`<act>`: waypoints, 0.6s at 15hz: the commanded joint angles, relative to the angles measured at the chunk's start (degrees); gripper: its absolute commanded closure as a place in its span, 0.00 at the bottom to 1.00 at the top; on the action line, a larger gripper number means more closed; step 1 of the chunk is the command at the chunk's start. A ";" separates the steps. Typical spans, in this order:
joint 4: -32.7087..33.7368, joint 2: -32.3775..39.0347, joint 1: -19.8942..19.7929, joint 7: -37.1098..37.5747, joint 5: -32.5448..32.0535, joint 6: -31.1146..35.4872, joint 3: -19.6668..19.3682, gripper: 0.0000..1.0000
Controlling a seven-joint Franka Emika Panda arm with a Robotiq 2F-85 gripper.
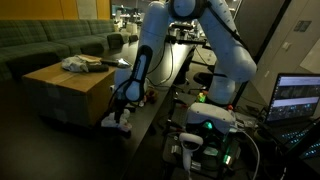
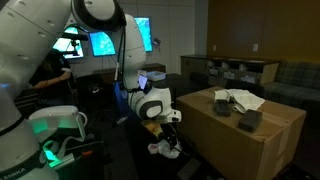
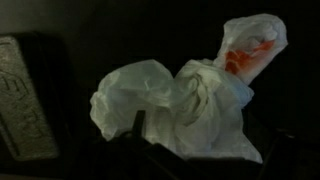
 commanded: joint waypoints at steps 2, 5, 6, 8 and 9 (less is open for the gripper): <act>3.66 3.84 2.47 2.50 -1.59 0.78 -2.31 0.00; 5.08 5.34 2.61 2.64 -1.54 0.26 -2.66 0.00; 5.31 5.64 2.53 2.57 -1.57 0.19 -2.66 0.00; 6.08 6.50 2.73 2.61 -1.66 0.03 -2.95 0.08; 6.33 6.72 2.76 2.64 -1.65 -0.11 -3.04 0.25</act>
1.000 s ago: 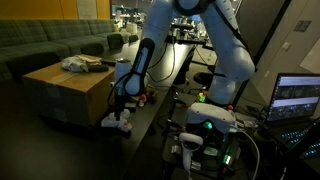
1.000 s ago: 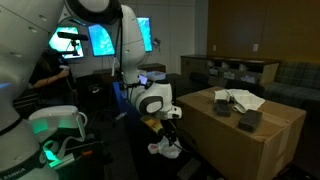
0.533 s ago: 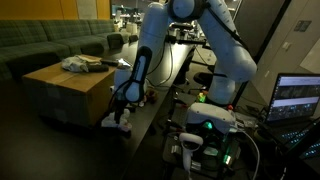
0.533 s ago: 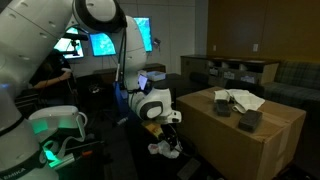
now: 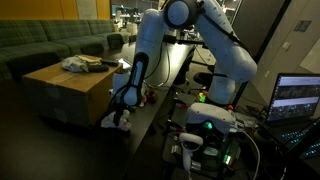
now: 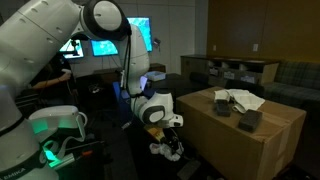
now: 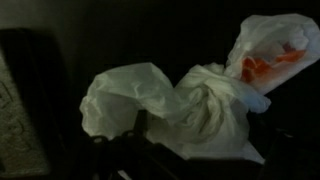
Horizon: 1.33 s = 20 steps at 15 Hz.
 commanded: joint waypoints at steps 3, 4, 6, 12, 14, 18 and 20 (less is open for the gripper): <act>2.52 1.96 1.09 1.85 -1.59 -0.78 -1.49 0.49; 2.33 1.43 0.50 1.59 -1.56 -1.37 -1.06 0.57; 2.48 1.02 -0.30 1.15 -1.58 -2.35 -0.46 0.71; 0.93 -3.90 -12.27 -6.66 -0.60 -10.15 9.60 1.00; -0.08 -6.07 -17.55 -10.67 0.48 -13.03 13.87 0.97; -1.63 -10.86 -26.68 -18.74 3.68 -19.23 20.51 0.96; -1.63 -13.33 -29.93 -22.96 6.09 -23.23 22.67 0.96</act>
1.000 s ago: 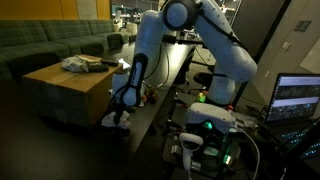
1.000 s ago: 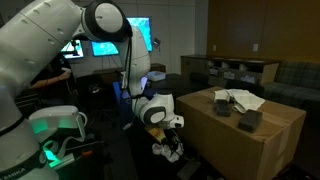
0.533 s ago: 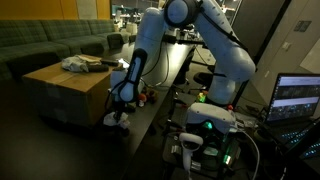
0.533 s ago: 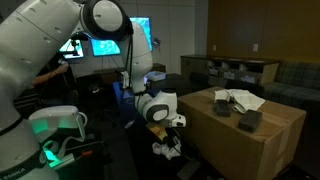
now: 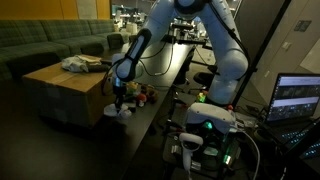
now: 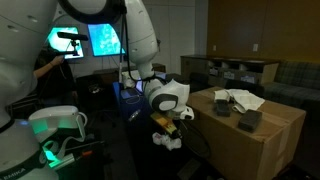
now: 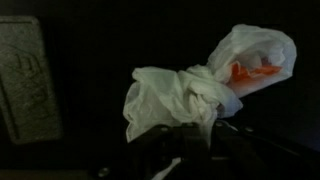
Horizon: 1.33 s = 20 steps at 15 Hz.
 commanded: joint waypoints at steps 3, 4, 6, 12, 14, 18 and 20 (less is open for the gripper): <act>-2.50 -10.19 -7.86 -13.00 8.29 -11.42 5.13 0.96; -2.30 -11.93 -7.94 -14.56 9.68 -13.41 4.75 0.96; -2.60 -15.63 -7.07 -17.48 11.89 -15.58 3.07 0.96; -2.02 -24.46 -2.85 -23.48 15.48 -20.24 -2.75 0.96; -1.12 -25.65 -0.56 -23.89 15.21 -19.68 -4.94 0.96; 1.57 -26.54 3.54 -23.64 14.38 -17.63 -7.99 0.96; 4.10 -25.52 5.06 -23.50 14.30 -16.13 -8.80 0.96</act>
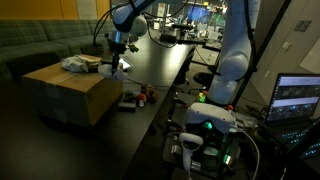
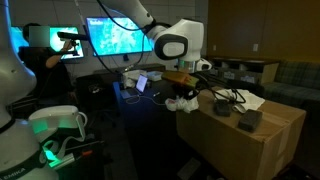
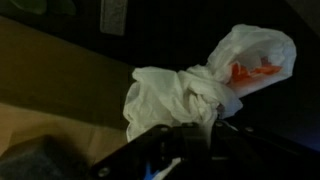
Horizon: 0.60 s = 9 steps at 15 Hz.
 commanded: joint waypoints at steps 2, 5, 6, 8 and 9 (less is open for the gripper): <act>6.15 2.32 4.09 -0.58 0.64 3.39 -2.58 0.96; 10.32 5.68 5.18 0.27 0.42 7.87 -2.85 0.96; 12.02 7.46 5.44 0.76 0.19 9.51 -2.77 0.97; 14.92 10.56 5.63 1.82 -0.19 12.70 -2.45 0.96; 16.47 12.24 5.65 2.27 -0.49 13.85 -2.24 0.96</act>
